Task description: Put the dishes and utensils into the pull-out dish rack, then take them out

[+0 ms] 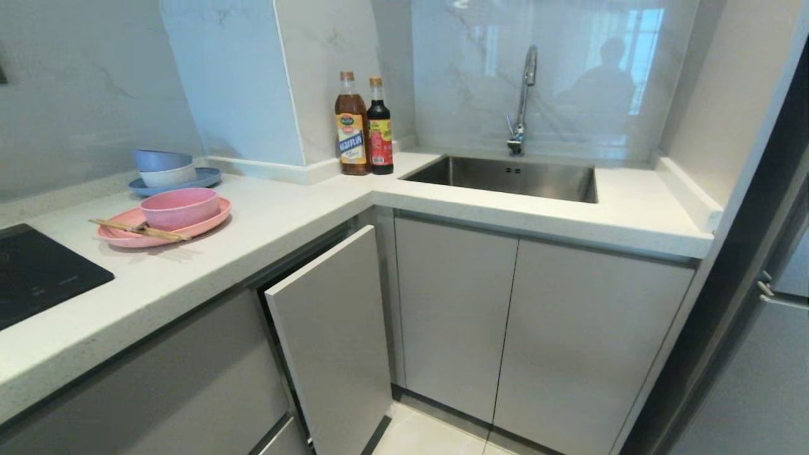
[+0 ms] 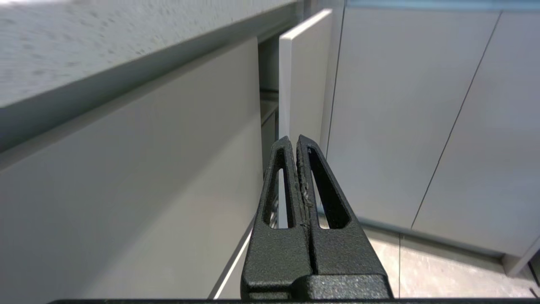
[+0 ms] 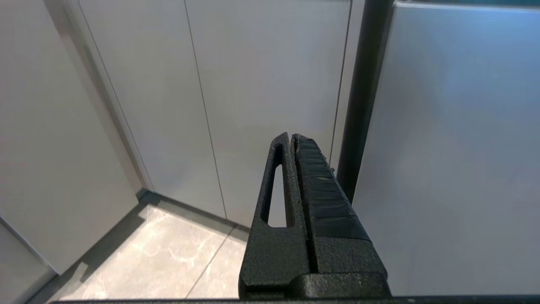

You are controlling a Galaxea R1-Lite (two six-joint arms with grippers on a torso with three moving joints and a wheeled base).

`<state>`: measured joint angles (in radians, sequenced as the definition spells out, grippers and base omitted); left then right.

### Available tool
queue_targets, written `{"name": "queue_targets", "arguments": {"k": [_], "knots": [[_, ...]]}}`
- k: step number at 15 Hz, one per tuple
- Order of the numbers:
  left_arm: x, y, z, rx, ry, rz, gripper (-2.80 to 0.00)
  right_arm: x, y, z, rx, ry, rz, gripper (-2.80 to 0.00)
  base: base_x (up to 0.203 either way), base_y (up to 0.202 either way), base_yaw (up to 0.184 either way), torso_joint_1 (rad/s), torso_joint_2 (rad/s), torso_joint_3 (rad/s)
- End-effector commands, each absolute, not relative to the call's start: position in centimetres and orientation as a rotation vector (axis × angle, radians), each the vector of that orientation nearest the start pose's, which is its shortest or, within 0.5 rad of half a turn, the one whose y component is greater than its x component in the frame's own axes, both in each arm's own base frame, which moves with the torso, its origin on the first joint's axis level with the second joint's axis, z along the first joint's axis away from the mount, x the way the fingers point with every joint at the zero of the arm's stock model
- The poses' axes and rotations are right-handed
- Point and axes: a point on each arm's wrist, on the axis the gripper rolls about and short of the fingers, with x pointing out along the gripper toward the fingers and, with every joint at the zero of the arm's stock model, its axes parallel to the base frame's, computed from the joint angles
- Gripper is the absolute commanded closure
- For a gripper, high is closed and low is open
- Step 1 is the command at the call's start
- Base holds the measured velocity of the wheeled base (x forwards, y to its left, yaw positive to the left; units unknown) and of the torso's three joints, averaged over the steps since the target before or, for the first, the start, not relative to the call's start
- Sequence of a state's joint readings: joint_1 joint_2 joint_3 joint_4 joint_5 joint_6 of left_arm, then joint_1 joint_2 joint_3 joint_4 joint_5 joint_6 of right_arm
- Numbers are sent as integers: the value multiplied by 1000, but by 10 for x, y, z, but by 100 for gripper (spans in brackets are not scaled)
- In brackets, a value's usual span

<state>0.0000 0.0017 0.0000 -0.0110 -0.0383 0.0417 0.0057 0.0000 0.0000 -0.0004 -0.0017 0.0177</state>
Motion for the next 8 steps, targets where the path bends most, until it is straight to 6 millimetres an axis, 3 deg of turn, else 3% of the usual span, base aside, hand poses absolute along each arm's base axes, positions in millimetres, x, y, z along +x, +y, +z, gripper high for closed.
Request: {"name": "queue_targets", "arguments": {"k": [1, 3, 8], "knots": [[-22, -1, 74, 40, -1, -38, 0, -23, 0, 75, 17, 1, 5, 0, 0, 0, 0, 0, 3, 194], [-22, -1, 74, 34, -2, -38, 0, -23, 0, 75, 18, 0, 5, 0, 0, 0, 0, 5, 2, 174], [-22, -1, 74, 11, -5, -34, 0, -23, 0, 75, 18, 1, 4, 0, 0, 0, 0, 2, 2, 31]]}}
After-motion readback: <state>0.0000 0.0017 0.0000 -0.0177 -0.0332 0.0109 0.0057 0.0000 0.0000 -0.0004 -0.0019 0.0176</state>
